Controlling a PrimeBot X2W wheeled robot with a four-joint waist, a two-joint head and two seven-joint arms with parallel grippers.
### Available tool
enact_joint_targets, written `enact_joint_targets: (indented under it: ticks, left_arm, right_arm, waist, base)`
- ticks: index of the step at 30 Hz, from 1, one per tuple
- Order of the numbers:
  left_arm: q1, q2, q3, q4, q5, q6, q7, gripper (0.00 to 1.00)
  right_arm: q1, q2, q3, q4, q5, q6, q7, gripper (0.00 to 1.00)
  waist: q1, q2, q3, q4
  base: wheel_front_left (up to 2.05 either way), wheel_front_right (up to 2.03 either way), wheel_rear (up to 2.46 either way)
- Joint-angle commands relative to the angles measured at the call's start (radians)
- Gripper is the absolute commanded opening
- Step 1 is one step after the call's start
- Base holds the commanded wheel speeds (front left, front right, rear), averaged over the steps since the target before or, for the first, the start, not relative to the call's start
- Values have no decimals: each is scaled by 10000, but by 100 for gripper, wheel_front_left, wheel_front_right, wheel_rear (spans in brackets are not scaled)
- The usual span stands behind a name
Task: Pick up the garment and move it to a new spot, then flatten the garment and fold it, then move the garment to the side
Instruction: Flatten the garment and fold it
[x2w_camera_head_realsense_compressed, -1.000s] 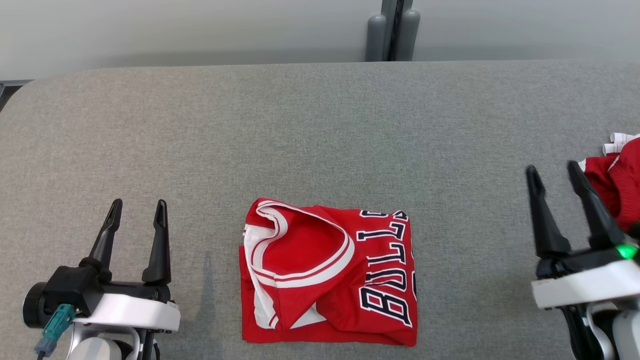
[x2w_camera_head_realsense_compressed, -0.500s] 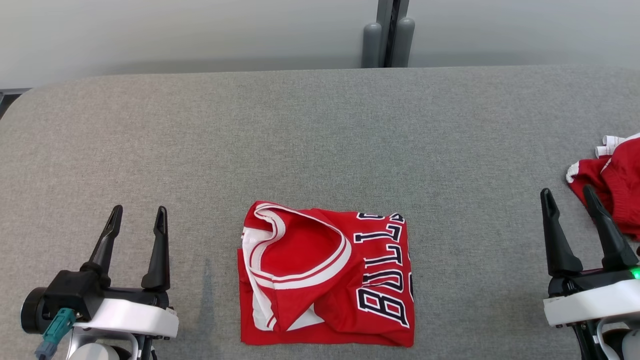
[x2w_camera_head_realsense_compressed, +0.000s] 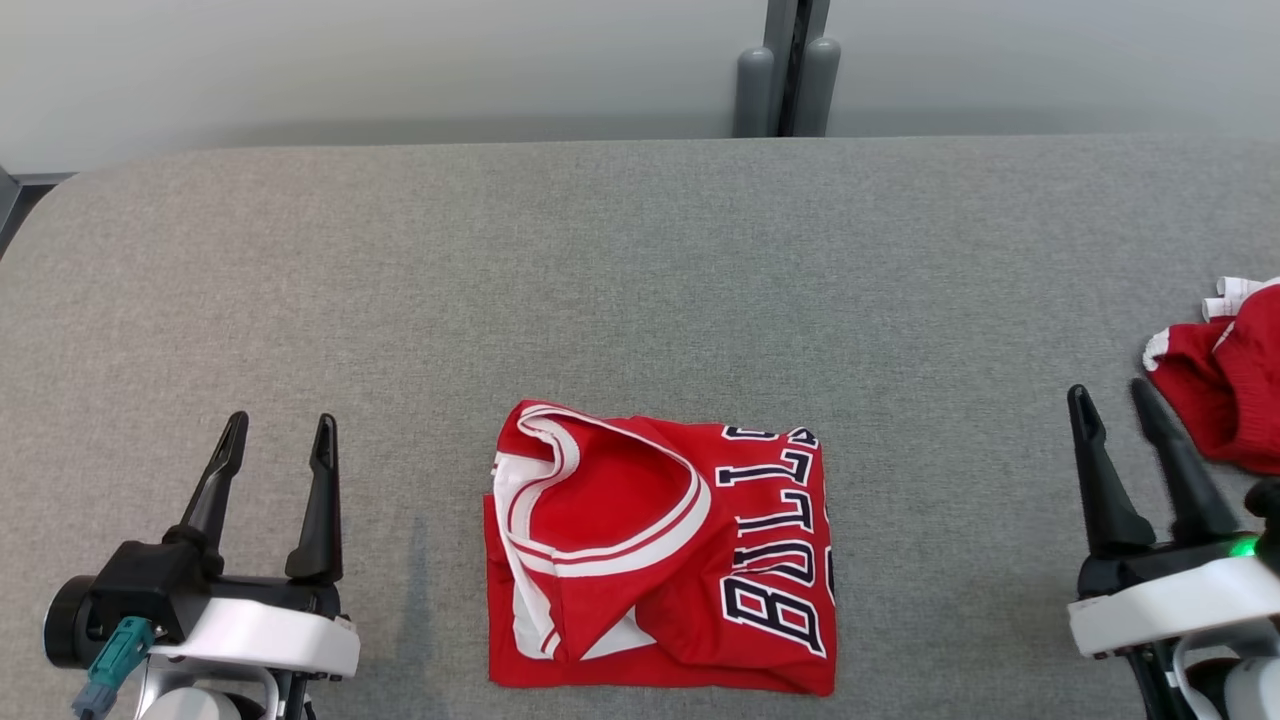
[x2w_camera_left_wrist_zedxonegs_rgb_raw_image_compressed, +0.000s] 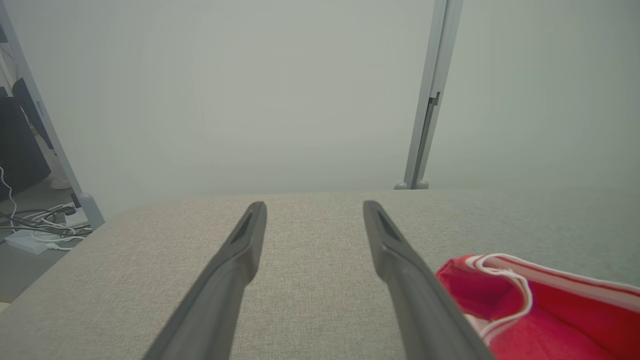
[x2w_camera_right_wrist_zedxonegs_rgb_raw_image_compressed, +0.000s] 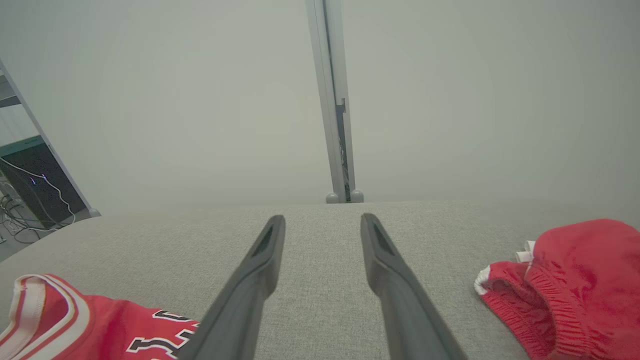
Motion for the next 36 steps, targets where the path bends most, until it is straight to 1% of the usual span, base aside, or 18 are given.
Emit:
enact_joint_targets:
  ticks: [1,5,8,11,13,16,19,25,31,32,35,36]
  left_arm:
    - [-65,70,-18,-39,-44,56,-11,100]
    - [-320,21,-80,-27,-77,46,-28,100]
    - [-502,-21,-132,14,-82,29,-55,100]
    - [-626,-52,-177,54,-82,-24,-92,100]
    - [-746,-84,-220,93,-75,-61,-121,100]
    - [-837,-141,-260,184,-91,-83,-152,100]
    - [-887,-174,-256,260,-76,-71,-163,100]
    - [-926,-216,-179,352,-64,-72,-206,100]
    - [-969,-310,-158,416,-40,-124,-212,100]
    - [-986,-338,-137,381,-15,-148,-216,100]
    - [-939,-375,-106,358,17,-174,-218,100]
    - [-939,-375,-106,358,17,-174,-218,100]
  right_arm:
    - [-117,12,63,113,31,24,46,0]
    - [-437,36,790,442,26,24,108,0]
    - [-855,116,1760,883,131,24,74,0]
    - [-1402,219,2968,1517,338,23,1,0]
    - [-1737,290,3764,2006,538,23,-49,0]
    - [-2148,364,4628,2839,847,23,-164,0]
    - [-2408,376,5186,3502,1143,23,-395,0]
    - [-2954,401,6212,4354,1500,23,-620,0]
    - [-3450,595,7423,5140,1998,23,-616,0]
    - [-3594,698,7768,5424,2164,23,-661,0]
    - [-3807,816,8185,5830,2438,23,-740,0]
    - [-3807,816,8185,5830,2438,23,-740,0]
  waist:
    - [0,-1,30,46]
    - [0,-1,207,203]
    - [0,-1,360,316]
    - [0,-1,492,425]
    - [0,-1,582,515]
    - [0,-1,656,695]
    - [0,-1,691,877]
    - [0,-1,730,1031]
    - [0,-1,675,1119]
    - [0,-1,673,1124]
    - [0,-1,669,1099]
    - [0,-1,669,1099]
  base:
    - [0,0,0]
    - [0,0,0]
    - [0,0,0]
    - [0,0,0]
    - [0,0,0]
    - [0,0,0]
    - [0,0,0]
    - [0,0,0]
    - [0,0,0]
    - [0,0,0]
    - [0,0,0]
    - [0,0,0]
